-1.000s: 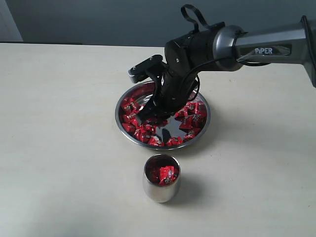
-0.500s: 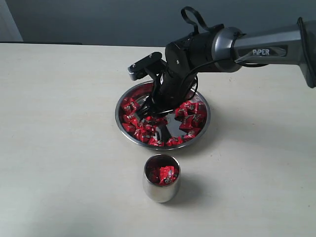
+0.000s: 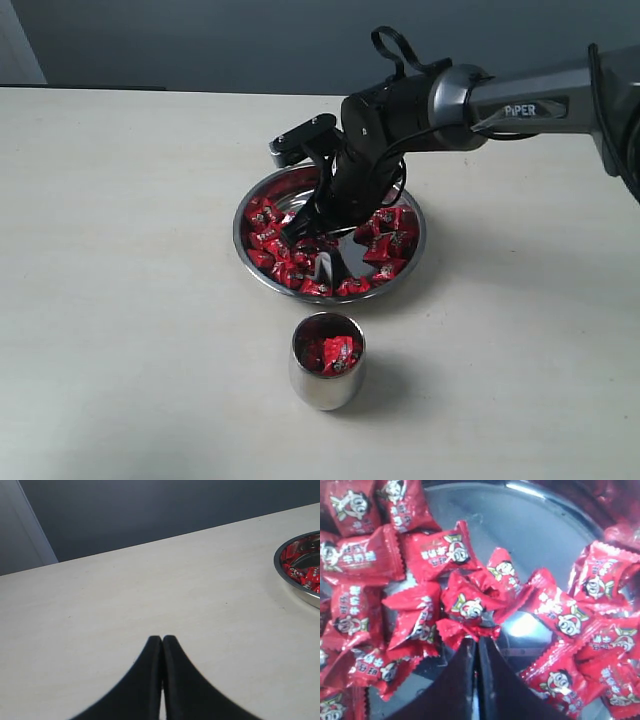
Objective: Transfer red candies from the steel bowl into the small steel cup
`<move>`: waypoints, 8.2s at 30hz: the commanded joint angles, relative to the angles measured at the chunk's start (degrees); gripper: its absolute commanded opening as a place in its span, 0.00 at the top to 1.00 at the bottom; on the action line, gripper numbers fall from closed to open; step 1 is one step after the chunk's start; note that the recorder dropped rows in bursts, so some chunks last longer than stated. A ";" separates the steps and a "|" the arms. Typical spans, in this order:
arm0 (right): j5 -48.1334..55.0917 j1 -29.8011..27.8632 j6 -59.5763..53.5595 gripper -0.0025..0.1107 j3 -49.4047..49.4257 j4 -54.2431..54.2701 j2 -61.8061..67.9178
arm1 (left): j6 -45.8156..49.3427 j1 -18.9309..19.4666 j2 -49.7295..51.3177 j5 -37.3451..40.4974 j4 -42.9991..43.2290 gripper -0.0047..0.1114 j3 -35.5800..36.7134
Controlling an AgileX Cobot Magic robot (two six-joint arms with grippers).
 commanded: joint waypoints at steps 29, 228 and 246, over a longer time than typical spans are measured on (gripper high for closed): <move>15.65 9.50 -4.20 0.98 21.44 11.19 -27.81 | -0.31 -0.02 -0.25 -0.39 0.01 0.96 -0.06; 0.69 2.46 10.83 0.54 -8.90 -10.34 4.53 | -0.31 -0.02 -0.25 -0.39 0.01 0.96 -0.06; 0.80 2.09 10.83 0.98 -8.90 -8.58 4.76 | -0.31 -0.02 -0.25 -0.39 0.01 0.96 -0.06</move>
